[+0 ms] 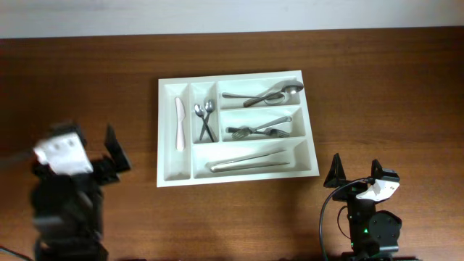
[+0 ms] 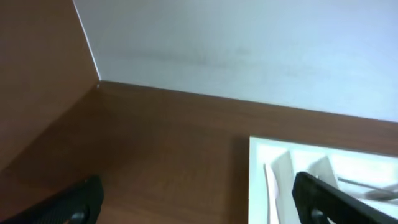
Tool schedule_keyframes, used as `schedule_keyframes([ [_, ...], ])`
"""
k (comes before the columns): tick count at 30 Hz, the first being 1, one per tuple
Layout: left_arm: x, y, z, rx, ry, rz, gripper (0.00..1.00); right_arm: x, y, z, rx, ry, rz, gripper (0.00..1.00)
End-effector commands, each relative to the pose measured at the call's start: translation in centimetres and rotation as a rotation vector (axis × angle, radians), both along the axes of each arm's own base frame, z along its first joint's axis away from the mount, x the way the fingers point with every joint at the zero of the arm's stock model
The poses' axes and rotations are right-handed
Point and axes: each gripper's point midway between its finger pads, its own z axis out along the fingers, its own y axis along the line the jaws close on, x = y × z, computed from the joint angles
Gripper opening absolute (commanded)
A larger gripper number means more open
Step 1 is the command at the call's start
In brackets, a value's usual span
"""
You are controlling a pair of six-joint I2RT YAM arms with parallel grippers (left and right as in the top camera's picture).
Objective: Pack container
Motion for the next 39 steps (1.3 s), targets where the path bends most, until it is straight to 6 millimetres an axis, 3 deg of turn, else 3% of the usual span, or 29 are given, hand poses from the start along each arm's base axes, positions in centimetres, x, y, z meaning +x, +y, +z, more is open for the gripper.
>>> schedule_keyframes([
  [1,-1.6,0.0,-4.0,0.013,-0.073,0.006,0.99,0.0,-0.2,-0.3,-0.011,0.006,-0.005,0.99],
  [14,-1.7,-0.4,-11.1,0.007,-0.204,-0.018,0.99,0.0,-0.2,-0.3,-0.011,0.005,-0.005,0.99],
  [21,-1.4,-0.6,-12.6,0.009,-0.291,-0.031,0.99,0.0,-0.2,-0.3,-0.011,0.005,-0.005,0.99],
  [24,-1.0,-1.4,-13.4,0.004,-0.294,-0.076,0.99,0.0,-0.2,-0.3,-0.011,0.005,-0.005,0.99],
  [29,-0.6,-2.9,-16.5,-0.017,-0.202,-0.161,0.99,0.0,-0.2,-0.3,-0.011,0.005,-0.005,0.99],
  [39,-0.6,-3.3,-16.8,0.007,-0.187,-0.190,0.99,0.0,-0.2,-0.3,-0.011,0.005,-0.005,0.99],
])
